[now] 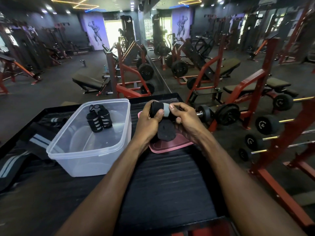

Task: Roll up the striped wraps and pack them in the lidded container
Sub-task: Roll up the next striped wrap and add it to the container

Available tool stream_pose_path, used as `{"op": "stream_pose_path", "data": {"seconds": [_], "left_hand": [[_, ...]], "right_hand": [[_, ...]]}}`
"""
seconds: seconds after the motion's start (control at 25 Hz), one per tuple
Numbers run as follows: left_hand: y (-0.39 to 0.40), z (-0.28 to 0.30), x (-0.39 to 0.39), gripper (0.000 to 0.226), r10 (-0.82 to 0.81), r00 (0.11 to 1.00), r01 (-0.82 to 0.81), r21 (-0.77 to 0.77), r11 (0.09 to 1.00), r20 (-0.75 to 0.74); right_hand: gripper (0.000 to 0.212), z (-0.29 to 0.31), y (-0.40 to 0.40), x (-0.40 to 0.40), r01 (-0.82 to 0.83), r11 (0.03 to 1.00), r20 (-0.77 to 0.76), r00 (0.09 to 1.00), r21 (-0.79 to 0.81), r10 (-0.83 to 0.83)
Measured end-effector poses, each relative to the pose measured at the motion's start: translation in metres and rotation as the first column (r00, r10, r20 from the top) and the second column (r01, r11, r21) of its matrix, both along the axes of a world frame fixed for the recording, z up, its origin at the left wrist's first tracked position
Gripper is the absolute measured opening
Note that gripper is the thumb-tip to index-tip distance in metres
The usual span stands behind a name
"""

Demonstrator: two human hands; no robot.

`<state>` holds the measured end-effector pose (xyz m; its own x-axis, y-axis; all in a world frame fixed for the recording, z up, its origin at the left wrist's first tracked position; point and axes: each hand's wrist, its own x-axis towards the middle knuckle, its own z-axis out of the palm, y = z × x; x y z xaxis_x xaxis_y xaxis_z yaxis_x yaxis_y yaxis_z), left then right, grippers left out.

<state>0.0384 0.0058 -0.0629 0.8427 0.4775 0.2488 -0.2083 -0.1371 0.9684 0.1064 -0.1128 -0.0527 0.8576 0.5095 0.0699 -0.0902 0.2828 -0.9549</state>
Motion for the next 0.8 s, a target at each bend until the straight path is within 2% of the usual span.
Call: {"op": "stream_pose_path", "data": {"seconds": [0.12,0.24,0.36,0.44,0.56,0.72,0.8], "left_hand": [[0.001,0.001,0.001,0.034,-0.037,0.999,0.036,-0.068,0.997,-0.019],[-0.001,0.001,0.001,0.021,-0.033,0.999,0.027,-0.200,0.979,-0.027],[0.000,-0.001,0.001,0.014,0.019,0.999,-0.028,-0.170,0.985,-0.051],[0.003,-0.002,0.001,0.018,0.027,0.997,-0.038,-0.168,0.985,-0.066],[0.002,0.000,0.000,0.032,0.059,0.996,-0.065,-0.084,0.994,-0.064],[0.000,0.002,-0.002,0.040,0.030,0.998,-0.031,-0.025,0.999,-0.062],[0.002,0.002,-0.002,0.034,0.014,0.996,-0.018,-0.053,0.998,-0.083]], "right_hand": [[0.013,-0.005,0.001,0.005,0.043,0.999,0.084,0.996,-0.012,-0.042],[0.022,-0.009,0.001,0.009,0.032,0.999,0.146,0.989,0.029,-0.036],[0.030,-0.012,0.002,0.009,0.029,1.000,0.206,0.978,-0.007,-0.026],[0.031,-0.008,0.002,0.007,0.013,1.000,0.148,0.989,0.028,-0.017],[0.010,-0.002,0.002,0.004,0.005,0.999,0.054,0.999,0.037,-0.007],[0.017,-0.009,0.003,0.009,0.069,0.997,0.125,0.990,-0.038,-0.064],[0.022,-0.012,0.002,0.011,0.085,0.995,0.177,0.981,-0.044,-0.076]]}}
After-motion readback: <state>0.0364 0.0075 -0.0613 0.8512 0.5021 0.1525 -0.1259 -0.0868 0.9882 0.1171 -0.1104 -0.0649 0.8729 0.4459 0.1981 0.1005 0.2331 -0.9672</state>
